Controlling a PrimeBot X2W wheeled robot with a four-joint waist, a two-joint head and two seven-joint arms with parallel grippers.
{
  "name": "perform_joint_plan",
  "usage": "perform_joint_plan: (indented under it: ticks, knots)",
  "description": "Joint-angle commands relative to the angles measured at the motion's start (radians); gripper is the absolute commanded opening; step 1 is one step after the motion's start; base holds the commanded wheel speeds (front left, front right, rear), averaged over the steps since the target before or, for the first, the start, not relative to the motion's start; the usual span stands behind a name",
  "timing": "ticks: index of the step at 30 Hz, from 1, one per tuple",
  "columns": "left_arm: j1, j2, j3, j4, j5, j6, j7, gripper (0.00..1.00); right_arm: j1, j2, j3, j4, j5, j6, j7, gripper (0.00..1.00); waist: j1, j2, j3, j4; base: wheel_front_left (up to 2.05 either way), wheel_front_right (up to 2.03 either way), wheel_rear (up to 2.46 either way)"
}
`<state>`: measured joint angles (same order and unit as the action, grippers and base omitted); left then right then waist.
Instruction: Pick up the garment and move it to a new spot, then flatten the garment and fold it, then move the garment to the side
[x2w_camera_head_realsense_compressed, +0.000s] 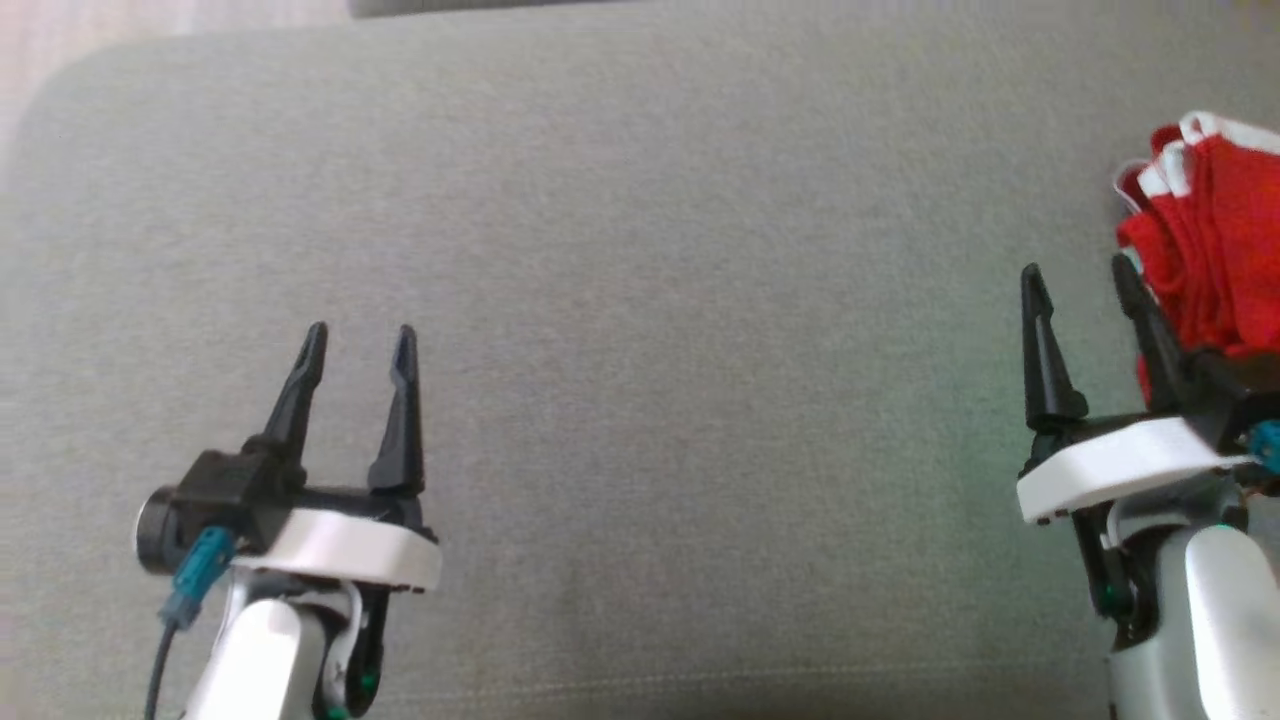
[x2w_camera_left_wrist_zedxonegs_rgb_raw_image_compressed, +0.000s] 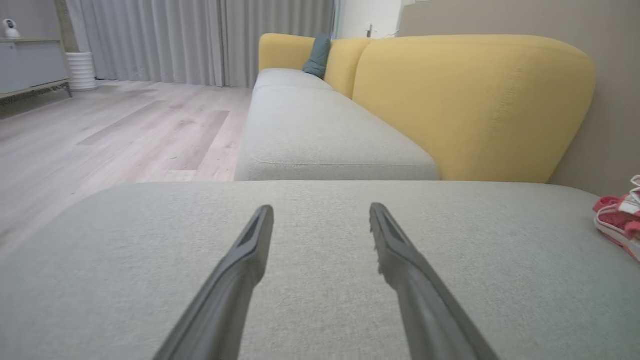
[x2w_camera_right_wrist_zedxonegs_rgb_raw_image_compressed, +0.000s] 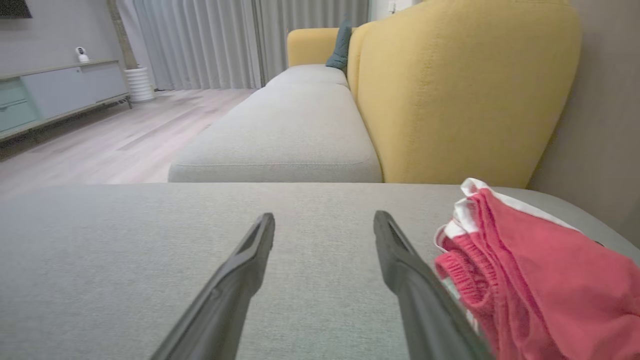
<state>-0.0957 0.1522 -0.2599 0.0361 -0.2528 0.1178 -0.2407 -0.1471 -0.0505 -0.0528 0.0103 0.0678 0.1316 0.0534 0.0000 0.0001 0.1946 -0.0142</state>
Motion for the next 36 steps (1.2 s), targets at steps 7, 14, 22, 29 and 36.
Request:
perform_joint_plan:
  ticks: [7,14,22,29,36]
  knots:
    - [0.017,0.029,0.052,-0.022,-0.007,0.019,-0.01,1.0,0.028,0.0,0.037,-0.049,0.023,-0.001,0.013,1.0,0.0,-0.0001,-0.076,0.038,0.0,0.0,0.0]
    - [0.062,0.035,0.043,-0.024,-0.01,0.029,0.004,1.0,0.092,0.0,0.029,-0.075,0.039,-0.001,0.031,1.0,0.0,-0.0001,-0.13,0.032,0.0,0.0,0.0]
    - [0.081,0.05,0.037,-0.022,-0.007,0.034,0.014,1.0,0.136,0.0,0.023,-0.099,0.052,-0.001,0.049,1.0,0.0,-0.0001,-0.153,0.019,0.0,0.0,0.0]
    - [0.082,0.058,0.033,-0.016,-0.009,0.035,0.018,1.0,0.145,0.0,0.025,-0.105,0.055,-0.001,0.058,1.0,0.0,-0.0001,-0.159,0.009,0.0,0.0,0.0]
    - [0.074,0.063,0.028,-0.009,-0.008,0.038,0.019,1.0,0.14,0.0,0.024,-0.106,0.06,-0.001,0.06,1.0,0.0,-0.0001,-0.154,0.006,0.0,0.0,0.0]
